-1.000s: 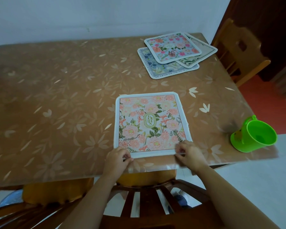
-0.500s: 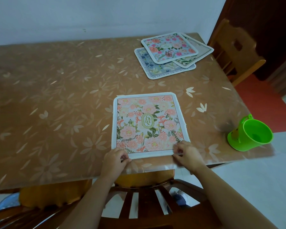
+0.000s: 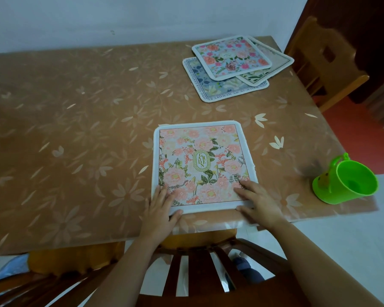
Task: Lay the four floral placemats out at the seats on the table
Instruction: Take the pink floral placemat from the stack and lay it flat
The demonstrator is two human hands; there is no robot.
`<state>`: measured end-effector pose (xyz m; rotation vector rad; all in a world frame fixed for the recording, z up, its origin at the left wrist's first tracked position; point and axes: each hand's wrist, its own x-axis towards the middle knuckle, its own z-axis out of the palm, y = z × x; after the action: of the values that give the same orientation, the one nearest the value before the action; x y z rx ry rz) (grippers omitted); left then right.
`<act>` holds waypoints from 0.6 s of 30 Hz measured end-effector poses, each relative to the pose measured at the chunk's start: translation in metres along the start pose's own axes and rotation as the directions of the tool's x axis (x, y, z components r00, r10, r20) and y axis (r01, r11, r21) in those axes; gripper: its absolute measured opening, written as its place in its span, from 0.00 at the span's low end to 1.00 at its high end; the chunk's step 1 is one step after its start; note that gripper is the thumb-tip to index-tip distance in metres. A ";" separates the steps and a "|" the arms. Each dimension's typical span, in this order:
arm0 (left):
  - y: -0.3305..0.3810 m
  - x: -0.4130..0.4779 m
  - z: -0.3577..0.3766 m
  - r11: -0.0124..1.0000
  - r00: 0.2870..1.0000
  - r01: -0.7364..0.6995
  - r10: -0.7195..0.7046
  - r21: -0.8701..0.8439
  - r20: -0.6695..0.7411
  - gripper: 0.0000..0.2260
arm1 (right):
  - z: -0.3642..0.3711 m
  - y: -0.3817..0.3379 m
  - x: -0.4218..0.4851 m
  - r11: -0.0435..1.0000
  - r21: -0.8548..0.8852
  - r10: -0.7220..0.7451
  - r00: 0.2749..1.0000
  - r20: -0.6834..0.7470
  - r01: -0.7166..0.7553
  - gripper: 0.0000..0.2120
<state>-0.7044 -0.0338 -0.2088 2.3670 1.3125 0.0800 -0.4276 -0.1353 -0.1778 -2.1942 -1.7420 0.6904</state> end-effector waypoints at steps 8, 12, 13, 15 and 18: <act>0.007 0.007 0.009 0.977 1.000 -0.007 0.003 0.215 0.019 0.26 | 0.010 -0.005 0.017 0.981 -0.191 -0.007 0.987 0.159 0.038 0.30; 0.022 0.024 0.011 0.972 1.000 -0.018 0.018 0.234 0.000 0.26 | 0.029 -0.022 0.032 0.947 -0.317 -0.003 0.991 0.135 0.046 0.31; 0.024 0.030 0.012 0.973 1.000 -0.017 0.019 0.229 -0.005 0.26 | 0.031 -0.024 0.039 0.941 -0.333 -0.010 0.992 0.127 0.052 0.31; 0.025 0.044 0.013 0.972 1.000 -0.005 0.010 0.236 -0.020 0.26 | 0.032 -0.028 0.056 0.933 -0.352 -0.040 0.992 0.118 0.080 0.33; 0.026 0.069 0.011 0.969 0.999 0.012 0.000 0.247 -0.050 0.26 | 0.030 -0.029 0.082 0.914 -0.384 -0.093 0.989 0.110 0.129 0.35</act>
<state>-0.6435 0.0070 -0.2191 2.5825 1.4255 -0.0286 -0.4528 -0.0518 -0.2062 -2.3123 -2.1940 0.4486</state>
